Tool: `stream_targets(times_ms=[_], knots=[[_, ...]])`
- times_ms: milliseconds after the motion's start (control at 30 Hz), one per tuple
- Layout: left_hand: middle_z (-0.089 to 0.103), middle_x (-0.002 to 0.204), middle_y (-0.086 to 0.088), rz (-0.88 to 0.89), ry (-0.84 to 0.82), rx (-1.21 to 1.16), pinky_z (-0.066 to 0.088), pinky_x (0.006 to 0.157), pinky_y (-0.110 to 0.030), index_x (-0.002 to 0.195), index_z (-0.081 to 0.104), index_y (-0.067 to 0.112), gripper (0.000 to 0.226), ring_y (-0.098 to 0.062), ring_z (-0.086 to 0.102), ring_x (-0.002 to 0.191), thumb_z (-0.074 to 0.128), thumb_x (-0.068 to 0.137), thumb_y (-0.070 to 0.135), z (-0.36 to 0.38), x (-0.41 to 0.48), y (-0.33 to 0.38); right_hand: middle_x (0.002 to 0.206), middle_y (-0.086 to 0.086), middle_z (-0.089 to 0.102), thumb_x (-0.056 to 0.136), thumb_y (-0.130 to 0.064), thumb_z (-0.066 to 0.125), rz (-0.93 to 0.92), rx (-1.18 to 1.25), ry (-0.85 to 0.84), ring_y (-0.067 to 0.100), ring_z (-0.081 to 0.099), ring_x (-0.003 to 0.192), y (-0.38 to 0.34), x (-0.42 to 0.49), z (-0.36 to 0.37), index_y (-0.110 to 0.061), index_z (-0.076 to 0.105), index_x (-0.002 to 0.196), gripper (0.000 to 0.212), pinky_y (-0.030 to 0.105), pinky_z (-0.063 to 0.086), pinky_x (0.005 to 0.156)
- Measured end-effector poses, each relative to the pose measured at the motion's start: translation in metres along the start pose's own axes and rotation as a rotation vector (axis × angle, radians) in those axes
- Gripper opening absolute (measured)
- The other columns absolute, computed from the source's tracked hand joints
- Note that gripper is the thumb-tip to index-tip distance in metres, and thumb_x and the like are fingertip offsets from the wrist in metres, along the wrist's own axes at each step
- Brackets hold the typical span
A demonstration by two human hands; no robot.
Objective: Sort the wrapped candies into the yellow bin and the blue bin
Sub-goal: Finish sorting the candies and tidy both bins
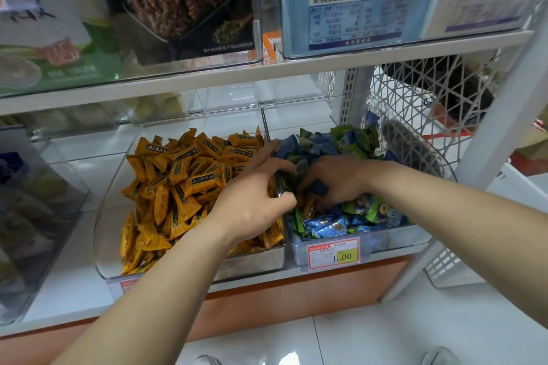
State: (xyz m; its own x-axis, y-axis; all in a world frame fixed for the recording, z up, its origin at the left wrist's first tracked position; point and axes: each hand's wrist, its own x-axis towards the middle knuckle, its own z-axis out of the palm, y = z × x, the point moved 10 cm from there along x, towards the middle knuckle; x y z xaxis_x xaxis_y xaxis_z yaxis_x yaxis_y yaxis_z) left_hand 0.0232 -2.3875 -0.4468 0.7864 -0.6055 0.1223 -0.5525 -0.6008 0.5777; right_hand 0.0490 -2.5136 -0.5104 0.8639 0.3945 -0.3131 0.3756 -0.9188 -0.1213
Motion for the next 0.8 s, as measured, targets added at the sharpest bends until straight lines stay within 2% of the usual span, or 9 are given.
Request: stream_targets(times_ms=[133, 233, 367, 467, 567, 600, 667, 800], knots=[[0.006, 0.158, 0.033, 0.013, 0.006, -0.003, 0.047, 0.089, -0.025, 0.123, 0.049, 0.050, 0.052, -0.002, 0.033, 0.138, 0.054, 0.071, 0.050, -0.001, 0.000, 0.001, 0.129, -0.009, 0.063, 0.080, -0.066, 0.064, 0.002, -0.041, -0.042, 0.018, 0.058, 0.115, -0.005, 0.007, 0.011, -0.041, 0.050, 0.141, 0.067, 0.033, 0.051, 0.083], [0.006, 0.157, 0.035, 0.010, 0.009, -0.011, 0.044, 0.084, -0.022, 0.123, 0.049, 0.050, 0.053, -0.002, 0.034, 0.138, 0.054, 0.071, 0.050, -0.001, -0.001, 0.000, 0.131, -0.005, 0.062, 0.081, -0.065, 0.065, 0.039, -0.060, -0.059, 0.022, 0.059, 0.115, -0.004, 0.012, 0.016, -0.035, 0.046, 0.144, 0.072, 0.037, 0.052, 0.091], [0.005, 0.155, 0.037, 0.011, 0.007, -0.024, 0.040, 0.079, -0.016, 0.123, 0.048, 0.051, 0.052, -0.001, 0.034, 0.137, 0.054, 0.072, 0.050, 0.000, -0.001, -0.001, 0.141, -0.006, 0.056, 0.082, -0.060, 0.069, 0.032, -0.020, -0.100, 0.021, 0.056, 0.122, -0.006, 0.012, 0.017, -0.034, 0.039, 0.149, 0.078, 0.035, 0.048, 0.095], [0.006, 0.155, 0.037, 0.012, 0.010, -0.025, 0.038, 0.077, -0.013, 0.122, 0.048, 0.052, 0.049, -0.001, 0.034, 0.137, 0.055, 0.073, 0.050, 0.000, -0.001, -0.001, 0.137, -0.007, 0.057, 0.083, -0.052, 0.071, 0.029, 0.002, -0.112, 0.020, 0.057, 0.119, -0.008, 0.010, 0.019, -0.033, 0.043, 0.145, 0.070, 0.036, 0.050, 0.093], [0.006, 0.156, 0.036, 0.017, 0.016, -0.020, 0.035, 0.074, -0.009, 0.120, 0.048, 0.052, 0.048, -0.001, 0.034, 0.136, 0.054, 0.073, 0.052, 0.000, -0.001, 0.000, 0.115, -0.006, 0.065, 0.086, -0.045, 0.068, 0.022, -0.042, 0.014, 0.019, 0.063, 0.104, -0.012, 0.013, 0.010, -0.032, 0.060, 0.121, 0.038, 0.034, 0.051, 0.076], [0.006, 0.156, 0.036, 0.017, 0.017, -0.020, 0.034, 0.074, -0.008, 0.120, 0.048, 0.052, 0.047, -0.001, 0.034, 0.136, 0.054, 0.073, 0.052, 0.000, -0.001, 0.000, 0.114, -0.006, 0.064, 0.087, -0.044, 0.067, 0.011, -0.064, 0.047, 0.019, 0.062, 0.102, -0.014, 0.014, 0.007, -0.031, 0.063, 0.117, 0.033, 0.031, 0.048, 0.071], [0.006, 0.156, 0.036, 0.018, 0.014, -0.023, 0.033, 0.075, -0.008, 0.120, 0.049, 0.052, 0.047, 0.001, 0.032, 0.137, 0.054, 0.073, 0.052, 0.000, -0.001, 0.000, 0.122, -0.003, 0.055, 0.084, -0.044, 0.069, -0.019, -0.052, 0.051, 0.020, 0.059, 0.102, -0.016, 0.014, 0.009, -0.029, 0.065, 0.116, 0.036, 0.029, 0.041, 0.071], [0.006, 0.154, 0.039, 0.028, 0.016, -0.016, 0.036, 0.074, -0.009, 0.119, 0.049, 0.053, 0.046, 0.011, 0.028, 0.126, 0.055, 0.074, 0.051, 0.000, -0.002, -0.001, 0.131, -0.004, 0.039, 0.080, -0.050, 0.073, 0.014, 0.099, -0.068, 0.021, 0.056, 0.105, -0.007, 0.010, 0.022, -0.027, 0.067, 0.117, 0.044, 0.028, 0.044, 0.078]])
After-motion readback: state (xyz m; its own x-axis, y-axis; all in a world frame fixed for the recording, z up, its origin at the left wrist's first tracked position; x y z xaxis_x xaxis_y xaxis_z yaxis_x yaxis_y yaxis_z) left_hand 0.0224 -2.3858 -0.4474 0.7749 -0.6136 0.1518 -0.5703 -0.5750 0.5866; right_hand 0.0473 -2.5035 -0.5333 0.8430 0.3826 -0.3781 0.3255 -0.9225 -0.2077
